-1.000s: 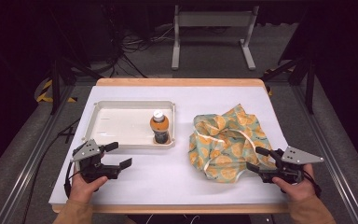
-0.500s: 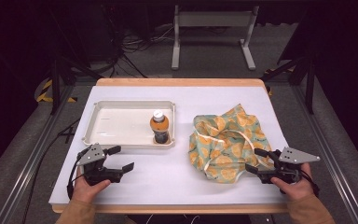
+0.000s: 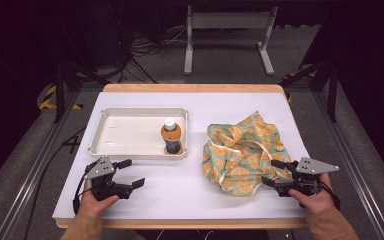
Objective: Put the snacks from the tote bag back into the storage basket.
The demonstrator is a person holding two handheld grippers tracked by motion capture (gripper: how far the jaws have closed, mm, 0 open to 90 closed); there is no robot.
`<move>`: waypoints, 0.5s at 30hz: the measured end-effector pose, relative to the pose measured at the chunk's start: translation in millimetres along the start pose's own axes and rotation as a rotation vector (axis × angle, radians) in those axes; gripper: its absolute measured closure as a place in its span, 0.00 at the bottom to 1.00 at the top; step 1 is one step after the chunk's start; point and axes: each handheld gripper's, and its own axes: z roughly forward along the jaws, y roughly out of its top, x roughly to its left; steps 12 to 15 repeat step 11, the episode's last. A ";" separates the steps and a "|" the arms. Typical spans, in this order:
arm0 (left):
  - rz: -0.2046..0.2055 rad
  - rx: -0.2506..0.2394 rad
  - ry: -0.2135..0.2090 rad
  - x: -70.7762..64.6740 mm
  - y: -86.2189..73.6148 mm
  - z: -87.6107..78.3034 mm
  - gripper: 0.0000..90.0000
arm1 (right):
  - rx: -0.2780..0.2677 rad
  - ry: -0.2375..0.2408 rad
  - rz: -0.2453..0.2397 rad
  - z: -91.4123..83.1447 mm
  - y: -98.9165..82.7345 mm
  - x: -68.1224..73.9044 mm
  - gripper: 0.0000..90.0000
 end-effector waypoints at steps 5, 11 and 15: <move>-0.002 -0.003 0.003 0.5 0.3 -0.8 0.14 | -0.002 -0.004 -0.002 -0.3 0.0 -0.1 0.27; -0.012 -0.014 0.006 -0.4 1.2 -2.9 0.14 | -0.011 -0.013 -0.006 -1.1 1.3 -0.3 0.27; -0.012 -0.014 0.006 -0.4 1.2 -2.9 0.14 | -0.011 -0.013 -0.006 -1.1 1.3 -0.3 0.27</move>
